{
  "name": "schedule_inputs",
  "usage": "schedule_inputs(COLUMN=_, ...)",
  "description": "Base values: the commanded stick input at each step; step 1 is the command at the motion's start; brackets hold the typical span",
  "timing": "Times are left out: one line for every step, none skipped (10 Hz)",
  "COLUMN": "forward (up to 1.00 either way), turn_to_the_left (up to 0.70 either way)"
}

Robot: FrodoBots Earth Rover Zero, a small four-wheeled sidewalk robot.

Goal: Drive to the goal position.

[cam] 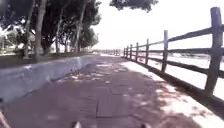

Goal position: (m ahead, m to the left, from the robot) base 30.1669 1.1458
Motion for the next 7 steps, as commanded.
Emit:
schedule_inputs(forward=1.00, turn_to_the_left=0.00)
schedule_inputs(forward=1.00, turn_to_the_left=0.00)
schedule_inputs(forward=1.00, turn_to_the_left=0.00)
schedule_inputs(forward=1.00, turn_to_the_left=0.00)
schedule_inputs(forward=1.00, turn_to_the_left=0.00)
schedule_inputs(forward=1.00, turn_to_the_left=0.00)
schedule_inputs(forward=1.00, turn_to_the_left=0.00)
